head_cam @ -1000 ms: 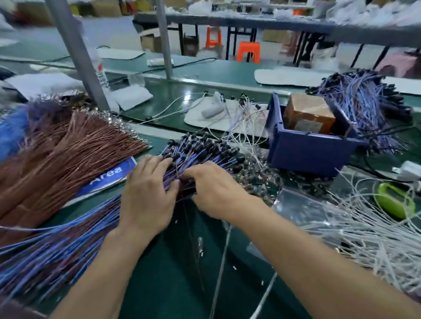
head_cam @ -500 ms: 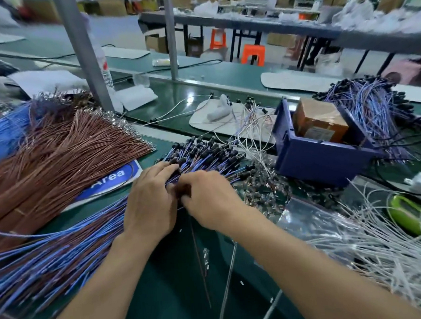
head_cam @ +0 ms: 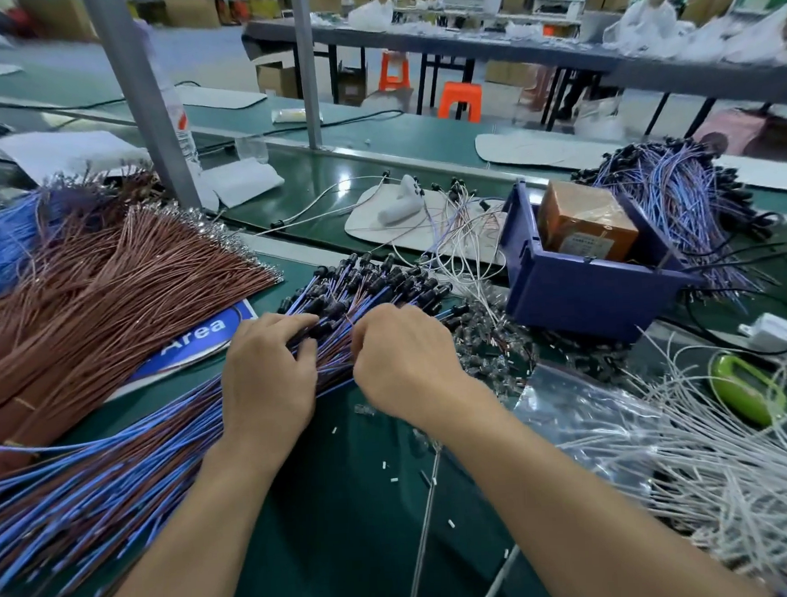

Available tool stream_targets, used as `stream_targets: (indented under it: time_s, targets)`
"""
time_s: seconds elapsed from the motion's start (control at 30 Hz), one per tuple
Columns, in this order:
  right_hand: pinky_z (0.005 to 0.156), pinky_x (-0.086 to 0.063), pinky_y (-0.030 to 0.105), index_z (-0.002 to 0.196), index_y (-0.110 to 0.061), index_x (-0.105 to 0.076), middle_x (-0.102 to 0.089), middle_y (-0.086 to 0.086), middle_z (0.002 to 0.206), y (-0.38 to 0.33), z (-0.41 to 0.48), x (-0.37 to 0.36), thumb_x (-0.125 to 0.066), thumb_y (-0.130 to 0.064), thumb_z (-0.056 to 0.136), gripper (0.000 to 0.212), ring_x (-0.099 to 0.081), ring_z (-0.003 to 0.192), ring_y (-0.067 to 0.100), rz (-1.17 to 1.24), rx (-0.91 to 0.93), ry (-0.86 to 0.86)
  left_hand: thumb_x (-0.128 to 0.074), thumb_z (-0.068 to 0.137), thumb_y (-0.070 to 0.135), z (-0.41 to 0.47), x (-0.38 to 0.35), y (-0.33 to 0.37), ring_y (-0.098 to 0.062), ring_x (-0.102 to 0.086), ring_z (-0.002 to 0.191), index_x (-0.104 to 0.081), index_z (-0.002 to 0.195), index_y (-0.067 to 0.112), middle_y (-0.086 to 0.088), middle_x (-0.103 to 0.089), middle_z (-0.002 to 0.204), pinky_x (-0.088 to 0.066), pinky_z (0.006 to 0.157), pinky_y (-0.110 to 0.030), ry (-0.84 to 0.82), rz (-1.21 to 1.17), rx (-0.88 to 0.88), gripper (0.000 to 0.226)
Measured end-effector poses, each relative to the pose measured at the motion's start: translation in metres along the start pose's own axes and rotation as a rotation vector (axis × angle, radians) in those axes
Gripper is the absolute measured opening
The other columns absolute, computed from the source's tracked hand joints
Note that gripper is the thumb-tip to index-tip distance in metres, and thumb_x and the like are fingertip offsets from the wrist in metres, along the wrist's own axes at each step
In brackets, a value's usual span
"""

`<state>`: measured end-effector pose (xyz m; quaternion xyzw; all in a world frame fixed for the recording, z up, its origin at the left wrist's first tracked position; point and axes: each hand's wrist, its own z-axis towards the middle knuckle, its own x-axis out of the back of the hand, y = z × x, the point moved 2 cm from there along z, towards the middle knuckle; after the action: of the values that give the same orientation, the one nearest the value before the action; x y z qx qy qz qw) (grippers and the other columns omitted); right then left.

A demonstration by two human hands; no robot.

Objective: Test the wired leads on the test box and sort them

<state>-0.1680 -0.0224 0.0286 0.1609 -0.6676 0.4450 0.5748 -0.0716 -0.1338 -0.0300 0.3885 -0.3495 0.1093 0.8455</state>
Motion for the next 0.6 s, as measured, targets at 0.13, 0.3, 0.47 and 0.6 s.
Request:
stream_targets:
  time_s: [0.13, 0.3, 0.47, 0.6]
  targets:
    - [0.079, -0.04, 0.037, 0.121, -0.025, -0.068, -0.048, -0.004, 0.074, -0.007, 0.0, 0.0, -0.057, -0.007, 0.087, 0.04, -0.055, 0.104, 0.028, 0.128, 0.062, 0.125, -0.077, 0.086, 0.009, -0.003, 0.005, 0.002, -0.029, -0.061, 0.099, -0.08, 0.109, 0.018, -0.003, -0.077, 0.103, -0.042, 0.091, -0.042, 0.067, 0.007, -0.03, 0.024]
    - [0.093, -0.052, 0.041, 0.122, -0.03, -0.065, -0.074, 0.005, 0.108, -0.005, 0.007, -0.007, -0.062, -0.01, 0.09, 0.038, -0.065, 0.103, 0.029, 0.29, 0.019, 0.026, -0.08, 0.087, 0.009, -0.009, 0.008, 0.011, -0.014, -0.049, 0.08, -0.082, 0.105, 0.017, -0.008, -0.079, 0.085, -0.041, 0.082, -0.04, 0.139, -0.006, -0.056, 0.019]
    - [0.074, -0.053, 0.029, 0.096, -0.026, -0.074, -0.072, -0.005, 0.077, 0.009, 0.009, -0.001, -0.072, -0.022, 0.085, 0.012, -0.064, 0.074, 0.016, 0.438, -0.043, 0.053, -0.073, 0.093, 0.014, -0.012, 0.005, 0.015, -0.012, -0.05, 0.086, -0.08, 0.108, 0.016, -0.003, -0.079, 0.094, -0.033, 0.084, -0.03, 0.12, -0.059, -0.16, 0.017]
    - [0.051, -0.046, 0.02, 0.074, -0.015, -0.074, -0.069, 0.006, 0.064, 0.015, 0.001, 0.008, -0.07, -0.001, 0.083, 0.018, -0.055, 0.049, 0.01, 0.945, -0.104, 0.017, -0.075, 0.093, 0.018, -0.015, 0.009, 0.017, -0.001, -0.061, 0.096, -0.078, 0.115, 0.026, 0.019, -0.068, 0.099, -0.035, 0.085, -0.002, 0.066, -0.25, -0.068, 0.023]
